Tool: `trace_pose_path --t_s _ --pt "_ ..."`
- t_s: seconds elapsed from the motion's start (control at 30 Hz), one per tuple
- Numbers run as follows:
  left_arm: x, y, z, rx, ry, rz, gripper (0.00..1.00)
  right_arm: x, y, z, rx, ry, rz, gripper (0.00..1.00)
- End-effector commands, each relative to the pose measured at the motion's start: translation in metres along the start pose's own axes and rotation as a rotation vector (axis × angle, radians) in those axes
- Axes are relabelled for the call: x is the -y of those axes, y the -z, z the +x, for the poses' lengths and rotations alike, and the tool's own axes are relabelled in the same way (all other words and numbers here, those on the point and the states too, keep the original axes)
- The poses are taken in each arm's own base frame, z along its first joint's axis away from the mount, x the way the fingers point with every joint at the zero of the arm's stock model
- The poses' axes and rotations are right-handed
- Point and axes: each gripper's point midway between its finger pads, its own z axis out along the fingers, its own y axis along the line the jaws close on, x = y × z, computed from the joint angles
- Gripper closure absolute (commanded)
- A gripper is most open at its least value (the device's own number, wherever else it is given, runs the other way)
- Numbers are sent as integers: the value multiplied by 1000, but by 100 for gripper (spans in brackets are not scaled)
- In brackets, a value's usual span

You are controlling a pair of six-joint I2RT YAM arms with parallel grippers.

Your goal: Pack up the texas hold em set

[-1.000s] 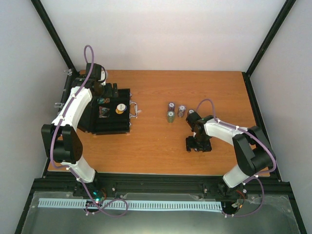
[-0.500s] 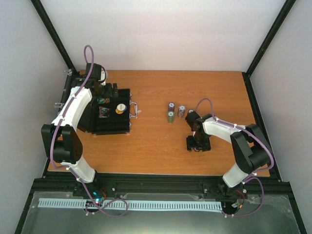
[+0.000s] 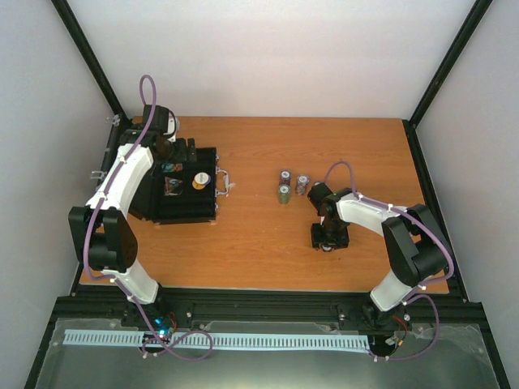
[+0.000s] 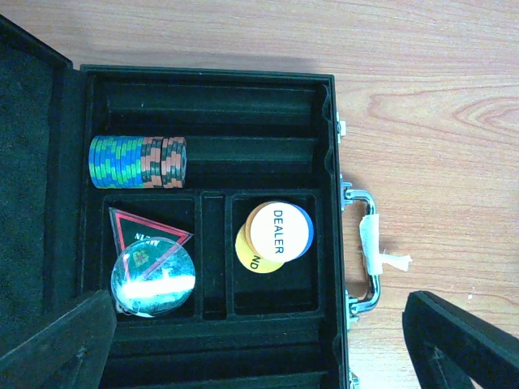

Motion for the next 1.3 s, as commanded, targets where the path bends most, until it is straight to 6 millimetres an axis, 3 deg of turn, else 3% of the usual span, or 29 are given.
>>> trace_pose_path --t_s 0.0,1.27 --pt "-4 1 -4 6 4 -9 0 10 -36 1 -11 -6 36 41" --pt "-4 5 -3 13 4 -11 0 14 -19 -5 59 -25 47 60"
